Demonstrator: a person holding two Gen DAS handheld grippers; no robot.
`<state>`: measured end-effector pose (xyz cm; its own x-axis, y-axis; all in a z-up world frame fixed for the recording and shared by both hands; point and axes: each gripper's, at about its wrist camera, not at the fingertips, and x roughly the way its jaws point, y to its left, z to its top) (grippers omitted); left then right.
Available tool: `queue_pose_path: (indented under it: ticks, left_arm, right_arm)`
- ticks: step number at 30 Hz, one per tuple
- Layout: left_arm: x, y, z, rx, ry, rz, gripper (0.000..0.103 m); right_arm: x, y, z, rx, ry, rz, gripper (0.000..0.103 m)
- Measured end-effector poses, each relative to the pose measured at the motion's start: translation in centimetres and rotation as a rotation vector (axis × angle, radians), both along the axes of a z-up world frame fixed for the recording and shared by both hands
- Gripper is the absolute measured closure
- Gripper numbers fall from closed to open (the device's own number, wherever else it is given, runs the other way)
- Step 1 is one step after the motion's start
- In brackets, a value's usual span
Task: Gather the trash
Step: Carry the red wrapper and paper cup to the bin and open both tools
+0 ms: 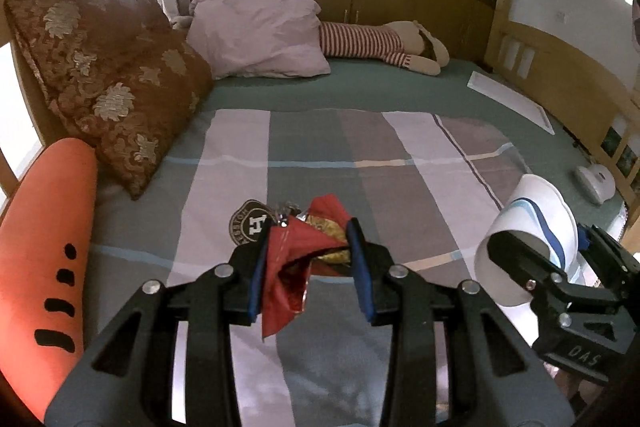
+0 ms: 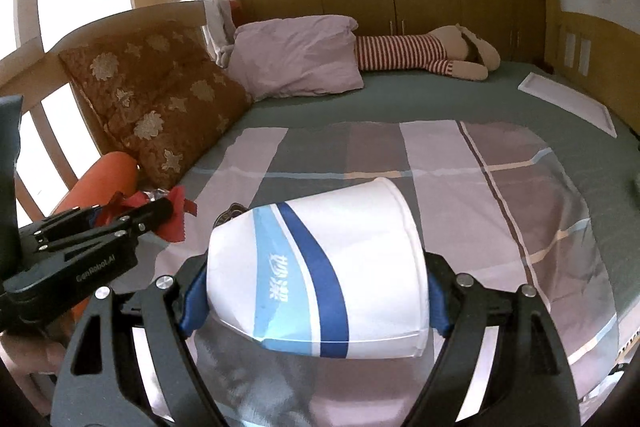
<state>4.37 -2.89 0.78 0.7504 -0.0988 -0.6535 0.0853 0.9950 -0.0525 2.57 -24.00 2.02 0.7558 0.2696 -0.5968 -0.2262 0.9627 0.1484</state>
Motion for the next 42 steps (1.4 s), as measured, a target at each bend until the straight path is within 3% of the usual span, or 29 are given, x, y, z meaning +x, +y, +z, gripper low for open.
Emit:
queue_pose_path:
  ticks: [11,16,23,26,33,36,42]
  left_arm:
    - [0.6,-0.5,-0.4,-0.008,0.009,-0.029,0.066]
    - [0.3,-2.1,-0.3,-0.037,0.010,-0.110,0.067]
    - [-2.1,-7.7,-0.5,-0.035,0.024,-0.295,0.067]
    - [-3.8,-11.4,-0.7,-0.042,0.057,-0.410,0.067]
    - [-10.4,-22.3,0.7,-0.026,0.067,-0.696,0.067]
    - [-14.0,-28.3,1.1,-0.042,0.094,-0.837,0.067]
    - [-19.1,-36.9,0.7,-0.057,0.155,-1.004,0.067]
  right_arm:
    - [-0.9,-0.9,0.6,-0.021,-0.024,-0.038,0.022]
    - [-7.1,-7.5,2.9,0.079,-0.093,-0.168,0.022]
    - [-18.4,-19.6,3.0,-0.045,-0.091,-0.463,0.022]
    - [-21.6,-23.2,1.6,-0.107,-0.043,-0.565,0.022]
    - [-26.1,-29.0,-1.6,-0.120,0.048,-0.728,0.017]
    - [-28.2,-30.1,0.3,-0.109,-0.030,-0.802,0.008]
    - [-33.4,-32.4,6.4,-0.063,-0.267,-0.905,0.003]
